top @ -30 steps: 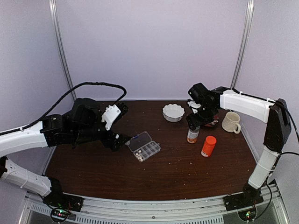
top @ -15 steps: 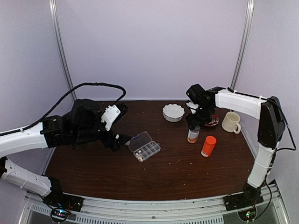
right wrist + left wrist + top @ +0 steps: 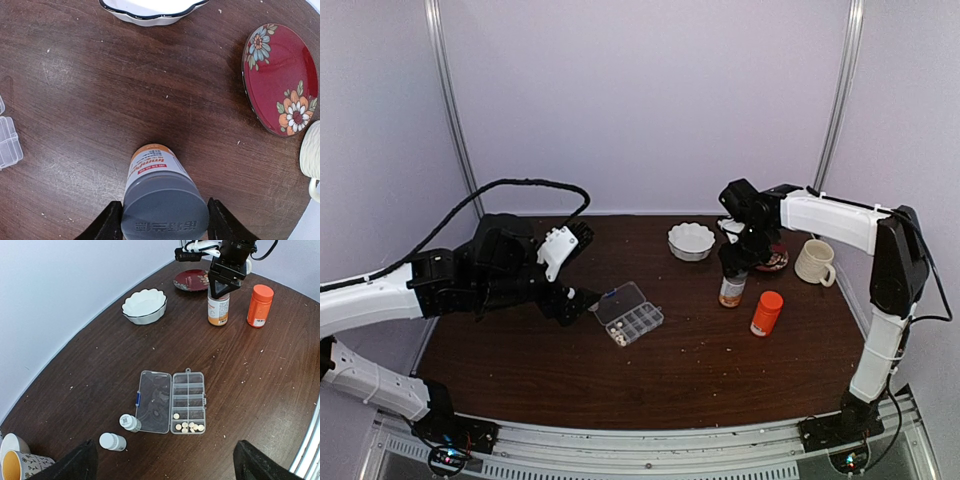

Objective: Sort the pills into containers
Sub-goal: Pick up the pill bottle from the center of the board.

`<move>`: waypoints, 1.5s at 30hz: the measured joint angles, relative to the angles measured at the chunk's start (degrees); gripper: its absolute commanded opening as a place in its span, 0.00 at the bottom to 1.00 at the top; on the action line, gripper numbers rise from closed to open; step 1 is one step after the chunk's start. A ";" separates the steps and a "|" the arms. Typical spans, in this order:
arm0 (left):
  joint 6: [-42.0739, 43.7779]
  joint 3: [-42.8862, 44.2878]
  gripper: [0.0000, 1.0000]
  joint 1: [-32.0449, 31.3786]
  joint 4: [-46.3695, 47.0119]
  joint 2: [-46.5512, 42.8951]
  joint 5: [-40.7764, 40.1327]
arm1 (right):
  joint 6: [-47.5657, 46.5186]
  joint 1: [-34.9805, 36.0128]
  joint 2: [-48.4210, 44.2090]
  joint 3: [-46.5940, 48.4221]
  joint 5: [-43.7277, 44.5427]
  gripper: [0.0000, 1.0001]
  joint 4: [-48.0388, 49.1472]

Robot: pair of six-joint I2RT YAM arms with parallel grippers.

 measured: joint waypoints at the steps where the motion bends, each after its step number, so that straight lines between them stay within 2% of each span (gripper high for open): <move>1: 0.00 -0.13 0.98 0.00 0.04 -0.02 0.02 | -0.04 0.00 0.00 0.17 -0.39 0.42 -0.17; 6: -0.02 -0.87 0.98 0.00 0.94 -0.02 0.26 | -0.44 0.02 -1.99 0.20 -5.25 0.39 -0.63; 11: -0.66 -2.27 0.98 0.02 3.69 -0.02 2.34 | -0.35 1.57 -11.91 -0.50 -14.38 0.37 0.20; 16: -1.70 -2.86 0.98 0.04 7.80 0.13 6.38 | 1.29 6.10 -21.53 -1.44 -23.61 0.37 3.28; 23: -2.51 -5.53 0.97 0.04 17.70 -0.11 15.56 | 7.19 12.83 -28.98 -6.82 -32.44 0.38 11.43; 32: -1.60 -8.02 0.98 0.04 26.91 -3.56 27.65 | 12.72 19.21 -31.50 -7.10 -36.30 0.37 21.35; 38: -1.18 -8.44 0.96 0.04 29.77 -3.96 31.39 | 16.11 21.51 -31.21 -7.15 -37.40 0.36 26.56; 45: -0.68 -8.92 0.92 0.04 30.93 -5.05 32.15 | 18.23 22.71 -30.08 -7.15 -38.27 0.36 30.12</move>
